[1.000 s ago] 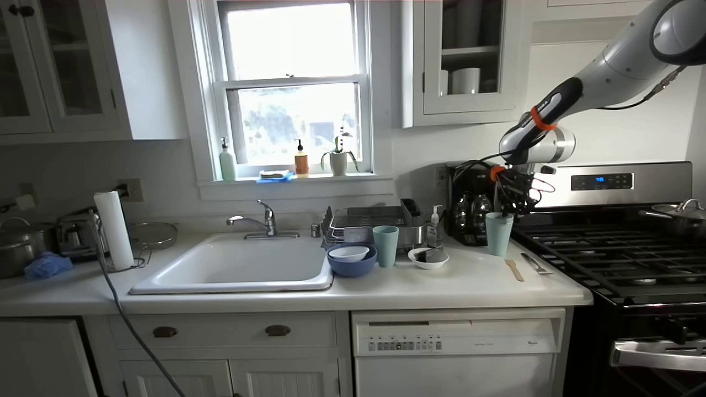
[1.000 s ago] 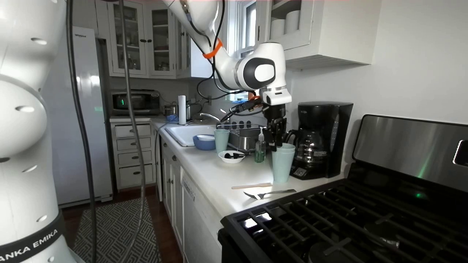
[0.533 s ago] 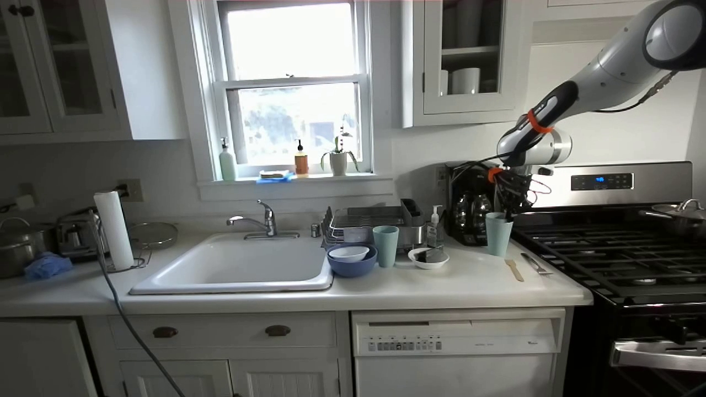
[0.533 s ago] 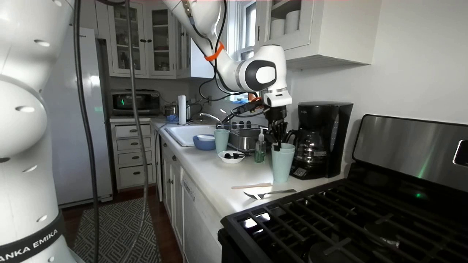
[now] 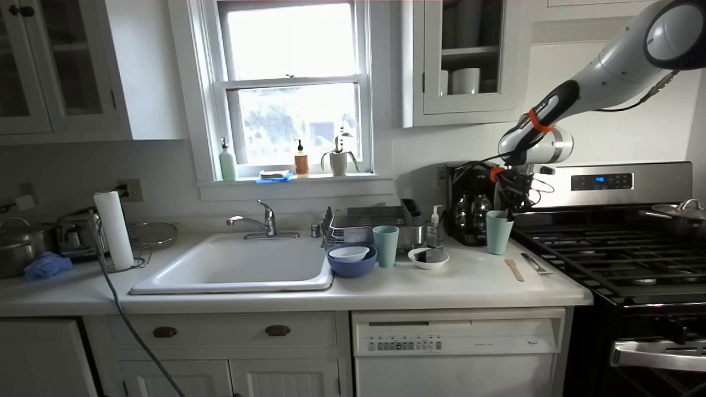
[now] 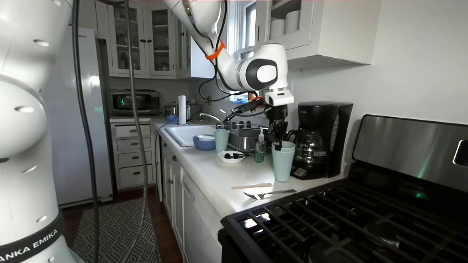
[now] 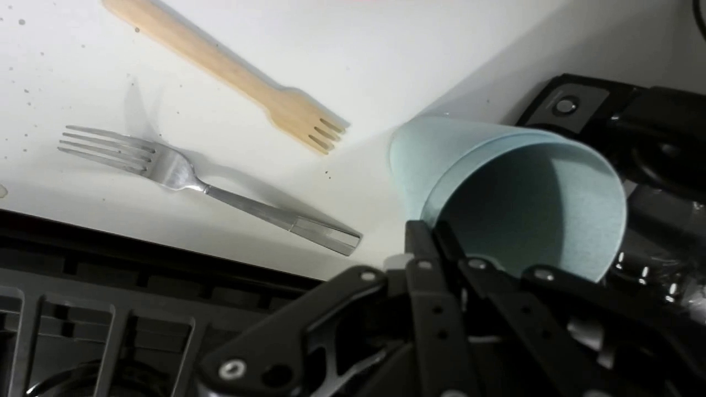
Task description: Remove the grey cup from inside the other grey cup and put it on the counter
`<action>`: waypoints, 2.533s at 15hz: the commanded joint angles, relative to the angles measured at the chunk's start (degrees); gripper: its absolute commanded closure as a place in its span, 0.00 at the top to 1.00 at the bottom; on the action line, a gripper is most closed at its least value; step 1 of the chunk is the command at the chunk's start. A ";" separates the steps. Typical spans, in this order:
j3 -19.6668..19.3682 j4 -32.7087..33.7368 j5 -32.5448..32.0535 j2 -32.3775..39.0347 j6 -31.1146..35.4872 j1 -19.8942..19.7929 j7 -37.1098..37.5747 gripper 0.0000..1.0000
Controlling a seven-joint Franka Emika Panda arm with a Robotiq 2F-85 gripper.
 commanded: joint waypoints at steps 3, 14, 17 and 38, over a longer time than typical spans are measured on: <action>2.01 -7.20 5.00 -10.94 -1.44 -2.86 -18.71 0.01; 5.64 -13.84 -9.59 -21.20 -2.29 -0.05 -29.10 0.01; 7.17 -12.20 -6.96 -21.56 -7.12 0.92 -36.06 0.01; 4.94 -1.40 13.51 -9.93 -10.90 -5.39 -80.51 0.01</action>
